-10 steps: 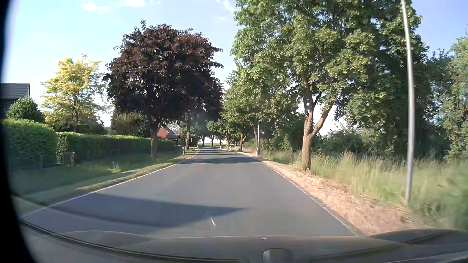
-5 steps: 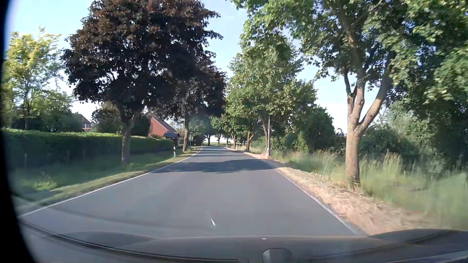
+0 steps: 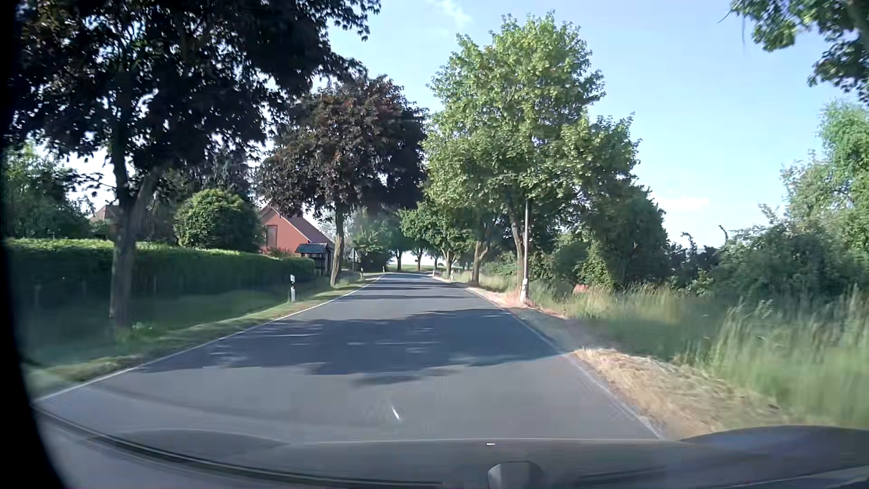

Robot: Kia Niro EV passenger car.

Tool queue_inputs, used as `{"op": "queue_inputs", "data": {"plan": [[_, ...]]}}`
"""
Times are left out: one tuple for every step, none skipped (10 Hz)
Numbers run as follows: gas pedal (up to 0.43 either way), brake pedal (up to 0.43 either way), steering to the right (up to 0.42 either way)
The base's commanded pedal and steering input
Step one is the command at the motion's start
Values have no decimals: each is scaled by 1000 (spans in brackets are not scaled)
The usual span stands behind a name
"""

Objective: Follow the waypoints while adhering to traffic rules and regulations

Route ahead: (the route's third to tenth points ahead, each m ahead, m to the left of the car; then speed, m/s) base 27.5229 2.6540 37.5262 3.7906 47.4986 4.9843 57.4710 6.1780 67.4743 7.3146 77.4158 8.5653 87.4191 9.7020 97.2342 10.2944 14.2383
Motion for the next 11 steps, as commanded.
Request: {"op": "queue_inputs", "data": {"plan": [[189,6,-16],[189,6,-18],[189,0,-19],[189,6,-20],[189,6,-20],[189,6,-20],[189,6,-20],[189,6,-20],[189,6,-20],[189,6,-20],[189,6,-19]]}}
